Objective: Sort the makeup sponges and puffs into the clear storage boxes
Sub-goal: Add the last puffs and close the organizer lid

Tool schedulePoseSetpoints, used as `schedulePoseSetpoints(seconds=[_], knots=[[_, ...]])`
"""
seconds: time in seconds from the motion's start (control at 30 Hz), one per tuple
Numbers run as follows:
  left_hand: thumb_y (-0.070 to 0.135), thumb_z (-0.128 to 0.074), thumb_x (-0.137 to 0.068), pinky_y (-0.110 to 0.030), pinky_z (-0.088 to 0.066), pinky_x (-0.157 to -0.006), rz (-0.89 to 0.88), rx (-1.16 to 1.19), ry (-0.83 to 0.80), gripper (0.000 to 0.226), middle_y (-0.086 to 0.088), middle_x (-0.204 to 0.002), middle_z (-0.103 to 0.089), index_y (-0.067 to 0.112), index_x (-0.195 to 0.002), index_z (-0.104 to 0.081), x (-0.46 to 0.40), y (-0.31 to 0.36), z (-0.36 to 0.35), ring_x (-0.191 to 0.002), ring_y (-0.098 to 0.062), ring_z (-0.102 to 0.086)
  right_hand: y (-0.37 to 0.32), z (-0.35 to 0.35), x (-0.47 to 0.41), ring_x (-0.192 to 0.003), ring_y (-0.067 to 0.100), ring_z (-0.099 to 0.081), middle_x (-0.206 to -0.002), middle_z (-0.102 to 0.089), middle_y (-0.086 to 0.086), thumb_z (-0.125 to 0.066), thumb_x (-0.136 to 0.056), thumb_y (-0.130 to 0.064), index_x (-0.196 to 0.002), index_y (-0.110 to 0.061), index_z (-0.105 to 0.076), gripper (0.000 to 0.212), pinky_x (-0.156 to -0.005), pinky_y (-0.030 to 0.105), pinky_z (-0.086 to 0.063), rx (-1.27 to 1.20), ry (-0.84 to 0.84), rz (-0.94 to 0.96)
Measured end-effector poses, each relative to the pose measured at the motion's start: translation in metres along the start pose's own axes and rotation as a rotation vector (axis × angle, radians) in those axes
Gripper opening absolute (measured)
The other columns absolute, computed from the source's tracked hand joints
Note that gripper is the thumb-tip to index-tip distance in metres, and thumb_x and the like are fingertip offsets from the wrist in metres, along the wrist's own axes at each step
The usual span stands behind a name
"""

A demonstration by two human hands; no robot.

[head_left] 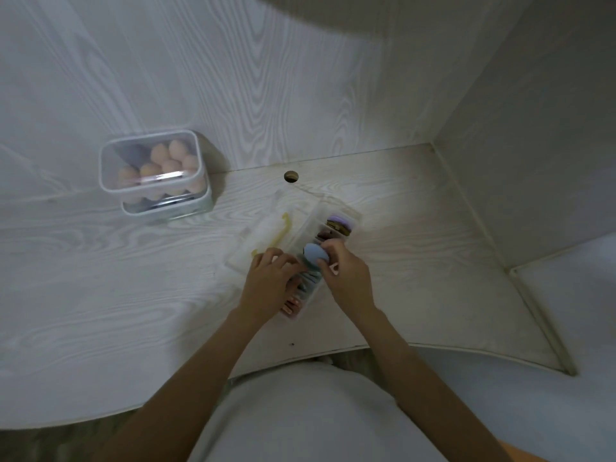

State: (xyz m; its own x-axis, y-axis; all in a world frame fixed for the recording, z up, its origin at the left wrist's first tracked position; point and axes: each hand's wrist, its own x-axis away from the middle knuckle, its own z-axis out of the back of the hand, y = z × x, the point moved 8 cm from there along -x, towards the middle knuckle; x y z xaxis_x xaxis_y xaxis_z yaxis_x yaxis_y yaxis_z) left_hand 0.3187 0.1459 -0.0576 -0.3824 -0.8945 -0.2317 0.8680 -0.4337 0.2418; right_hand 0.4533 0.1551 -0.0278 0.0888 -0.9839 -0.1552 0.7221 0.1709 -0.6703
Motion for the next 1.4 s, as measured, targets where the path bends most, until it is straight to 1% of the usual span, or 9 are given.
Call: schedulePoseSetpoints(seconds=[0.1,0.27,0.47,0.57,0.73,0.87,1.03,1.23,1.4], knots=[[0.031,-0.055,-0.079,-0.033,-0.036,-0.073,-0.011,0.012,0.087,0.02,0.004,-0.086,-0.068,0.023,-0.086,-0.071,0.002,0.001,0.004,-0.088,-0.022,-0.051,-0.012,-0.018,-0.002,-0.062,0.02,-0.055,-0.071,-0.061,0.002,-0.064,-0.084,-0.018,-0.079,-0.016,-0.06,0.007,-0.051,0.025,-0.039,0.371,0.018,0.185],[0.032,-0.061,-0.08,-0.035,-0.038,-0.074,-0.023,0.027,0.133,0.014,0.007,-0.08,-0.068,0.026,-0.083,-0.072,0.003,-0.002,0.005,-0.086,-0.021,-0.055,-0.027,-0.034,-0.011,-0.067,0.025,-0.056,-0.069,-0.058,0.003,-0.054,-0.072,-0.012,-0.056,-0.019,-0.061,0.019,-0.058,0.032,-0.043,0.759,-0.053,0.211],[0.035,-0.06,-0.082,-0.035,-0.038,-0.075,-0.031,0.033,0.153,0.016,0.008,-0.081,-0.068,0.027,-0.083,-0.074,0.004,-0.004,0.005,-0.087,-0.02,-0.054,-0.018,-0.045,-0.017,-0.074,0.028,-0.053,-0.072,-0.053,0.002,-0.074,-0.064,-0.014,-0.049,-0.017,-0.064,0.018,-0.068,0.037,-0.046,0.711,-0.177,0.277],[0.037,-0.058,-0.083,-0.036,-0.038,-0.074,-0.022,0.047,0.15,0.018,0.008,-0.079,-0.068,0.028,-0.082,-0.074,0.003,-0.003,0.005,-0.087,-0.019,-0.052,-0.015,-0.053,-0.023,-0.073,0.025,-0.052,-0.071,-0.053,-0.001,-0.076,-0.061,-0.017,-0.049,-0.02,-0.066,0.016,-0.069,0.034,-0.037,0.727,-0.19,0.283],[0.037,-0.055,-0.085,-0.034,-0.037,-0.074,-0.029,0.055,0.167,0.022,0.008,-0.08,-0.068,0.027,-0.082,-0.074,0.004,-0.003,0.006,-0.086,-0.02,-0.053,-0.014,-0.038,-0.017,-0.075,0.024,-0.051,-0.08,-0.056,0.001,-0.067,-0.072,-0.022,-0.061,-0.019,-0.067,0.012,-0.069,0.036,-0.043,0.545,-0.107,0.34],[0.035,-0.055,-0.085,-0.034,-0.037,-0.075,-0.036,0.067,0.193,0.022,0.007,-0.082,-0.068,0.026,-0.082,-0.074,0.007,-0.003,0.006,-0.088,-0.019,-0.05,-0.023,-0.048,-0.023,-0.081,0.026,-0.056,-0.093,-0.065,0.002,-0.063,-0.069,-0.019,-0.052,-0.02,-0.066,0.017,-0.071,0.035,-0.033,0.636,-0.168,0.432],[0.033,-0.059,-0.084,-0.035,-0.039,-0.075,-0.046,0.066,0.185,0.017,0.007,-0.081,-0.068,0.026,-0.081,-0.074,0.006,-0.004,0.005,-0.088,-0.02,-0.052,-0.023,-0.061,-0.029,-0.076,0.027,-0.058,-0.087,-0.065,0.0,-0.064,-0.064,-0.019,-0.048,-0.02,-0.065,0.016,-0.069,0.033,-0.025,0.708,-0.25,0.427],[0.033,-0.055,-0.086,-0.034,-0.036,-0.079,-0.031,0.073,0.172,0.02,0.006,-0.084,-0.069,0.025,-0.086,-0.073,0.006,-0.005,0.003,-0.092,-0.018,-0.049,-0.012,-0.043,-0.013,-0.08,0.026,-0.051,-0.093,-0.058,0.006,-0.063,-0.079,-0.019,-0.078,-0.021,-0.067,0.005,-0.073,0.037,-0.044,0.48,-0.108,0.385],[0.033,-0.054,-0.085,-0.035,-0.036,-0.081,-0.015,0.075,0.16,0.021,0.006,-0.083,-0.069,0.026,-0.087,-0.073,0.007,-0.006,0.005,-0.094,-0.018,-0.049,-0.008,-0.048,-0.014,-0.096,0.031,-0.056,-0.115,-0.063,0.005,-0.068,-0.076,-0.022,-0.077,-0.032,-0.074,0.011,-0.079,0.04,-0.046,0.578,-0.182,0.379]])
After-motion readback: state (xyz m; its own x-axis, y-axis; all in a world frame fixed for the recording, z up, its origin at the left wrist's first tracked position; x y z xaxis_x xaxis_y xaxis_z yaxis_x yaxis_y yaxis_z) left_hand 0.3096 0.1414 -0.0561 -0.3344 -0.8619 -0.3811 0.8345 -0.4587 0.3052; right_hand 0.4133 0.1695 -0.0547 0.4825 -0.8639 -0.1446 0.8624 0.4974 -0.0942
